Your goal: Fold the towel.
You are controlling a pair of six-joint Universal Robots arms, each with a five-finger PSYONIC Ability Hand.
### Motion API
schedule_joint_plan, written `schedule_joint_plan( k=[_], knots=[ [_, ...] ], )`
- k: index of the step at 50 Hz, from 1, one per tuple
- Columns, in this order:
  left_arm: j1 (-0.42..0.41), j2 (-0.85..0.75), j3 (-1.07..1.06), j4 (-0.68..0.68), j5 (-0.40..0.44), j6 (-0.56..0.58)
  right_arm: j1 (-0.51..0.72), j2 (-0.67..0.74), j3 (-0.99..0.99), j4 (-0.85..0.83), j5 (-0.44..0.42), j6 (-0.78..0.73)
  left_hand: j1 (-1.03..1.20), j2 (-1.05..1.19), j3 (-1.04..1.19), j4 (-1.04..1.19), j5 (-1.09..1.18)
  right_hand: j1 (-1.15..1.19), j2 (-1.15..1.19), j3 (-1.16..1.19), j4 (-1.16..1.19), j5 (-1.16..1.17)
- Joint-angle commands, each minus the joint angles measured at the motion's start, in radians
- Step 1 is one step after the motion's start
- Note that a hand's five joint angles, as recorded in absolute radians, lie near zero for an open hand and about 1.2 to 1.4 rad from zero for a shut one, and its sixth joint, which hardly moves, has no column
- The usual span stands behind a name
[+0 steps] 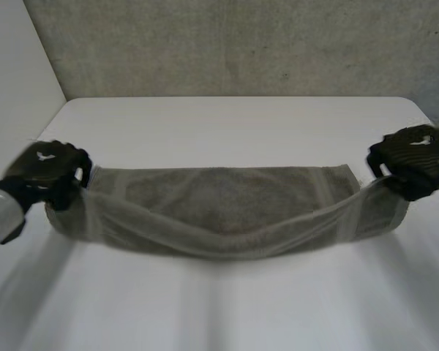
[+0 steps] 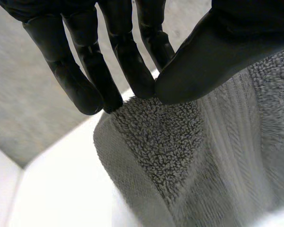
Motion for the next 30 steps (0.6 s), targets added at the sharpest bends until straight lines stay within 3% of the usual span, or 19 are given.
schedule_joint_plan(
  k=[1,5,8,18,30],
  knots=[
    [-0.122,-0.335,0.193,0.071,-0.148,0.036,0.122,0.339,-0.224,-0.024,0.156,0.013,-0.062,-0.129,-0.150,-0.131,-0.293,0.056,0.064,0.060,0.056,0.038],
    [-0.144,-0.456,0.339,0.074,-0.285,0.081,0.180,0.484,-0.339,-0.134,0.249,0.050,-0.062,-0.129,-0.150,-0.131,-0.293,0.056,0.064,0.060,0.056,0.038],
    [-0.171,-0.516,0.425,0.077,-0.327,0.084,0.202,0.533,-0.385,-0.240,0.321,0.103,-0.062,-0.129,-0.150,-0.131,-0.293,0.056,0.064,0.060,0.056,0.038],
    [-0.204,-0.607,0.562,0.104,-0.341,0.085,0.260,0.596,-0.426,-0.490,0.387,0.196,-0.062,-0.129,-0.150,-0.131,-0.293,0.056,0.064,0.060,0.056,0.038],
    [-0.237,-0.667,0.582,0.227,-0.375,0.090,0.306,0.702,-0.505,-0.521,0.450,0.203,-0.062,-0.129,-0.150,-0.131,-0.293,0.056,0.064,0.060,0.056,0.038]
  ],
)
